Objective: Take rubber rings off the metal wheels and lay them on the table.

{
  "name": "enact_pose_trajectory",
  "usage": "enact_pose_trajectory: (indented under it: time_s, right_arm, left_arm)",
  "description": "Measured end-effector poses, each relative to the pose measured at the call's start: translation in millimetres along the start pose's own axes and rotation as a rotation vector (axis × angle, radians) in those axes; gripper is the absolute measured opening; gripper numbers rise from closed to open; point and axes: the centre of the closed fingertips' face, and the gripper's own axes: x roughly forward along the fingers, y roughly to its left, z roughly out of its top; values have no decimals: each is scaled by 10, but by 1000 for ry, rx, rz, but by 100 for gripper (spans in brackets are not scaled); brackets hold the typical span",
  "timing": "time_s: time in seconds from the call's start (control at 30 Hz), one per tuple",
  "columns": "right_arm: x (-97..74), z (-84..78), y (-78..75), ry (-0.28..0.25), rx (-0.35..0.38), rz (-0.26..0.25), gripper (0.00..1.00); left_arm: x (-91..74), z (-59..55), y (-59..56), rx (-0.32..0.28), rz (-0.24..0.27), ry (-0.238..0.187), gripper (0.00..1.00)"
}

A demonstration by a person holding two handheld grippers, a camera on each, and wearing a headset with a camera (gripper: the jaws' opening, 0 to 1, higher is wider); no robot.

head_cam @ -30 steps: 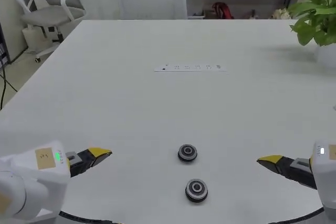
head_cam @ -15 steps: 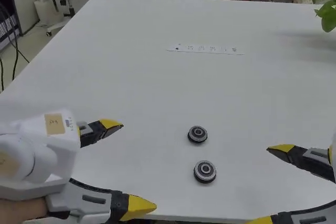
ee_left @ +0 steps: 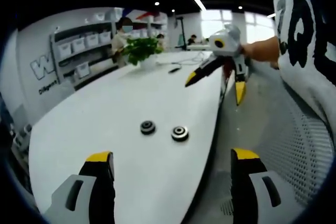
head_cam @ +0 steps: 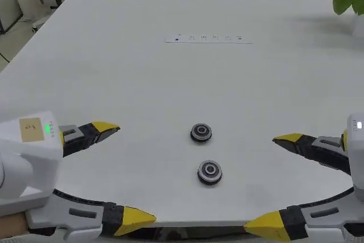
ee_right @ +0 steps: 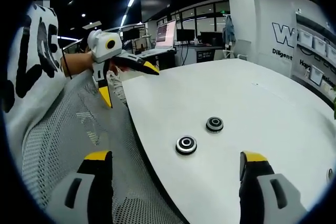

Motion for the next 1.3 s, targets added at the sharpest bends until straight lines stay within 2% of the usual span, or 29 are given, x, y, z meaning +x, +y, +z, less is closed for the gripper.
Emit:
enact_pose_trajectory:
  time_s: [0.17,0.27,0.4,0.7,0.9,1.1,1.3]
  right_arm:
    - [19,79,-132,-22,-26,-12,96]
    - [36,152,-214,-55,-34,-3,96]
    - [75,222,-240,-93,-46,15,93]
    - [189,129,-231,-103,-83,69,86]
    - [237,109,-279,-109,-103,82,79]
    - [319,63,-350,-117,-103,91,75]
    - [395,8,-353,-118,-110,101,70]
  left_arm:
    - [-4,-17,17,18,-10,-2,93]
    - [-18,-20,93,58,7,-4,90]
    - [-20,41,183,59,17,-21,88]
    - [129,156,273,51,-8,-55,88]
    - [178,247,372,35,-13,-91,81]
    - [273,292,364,24,-49,-99,80]
    - [373,281,355,9,-79,-98,78]
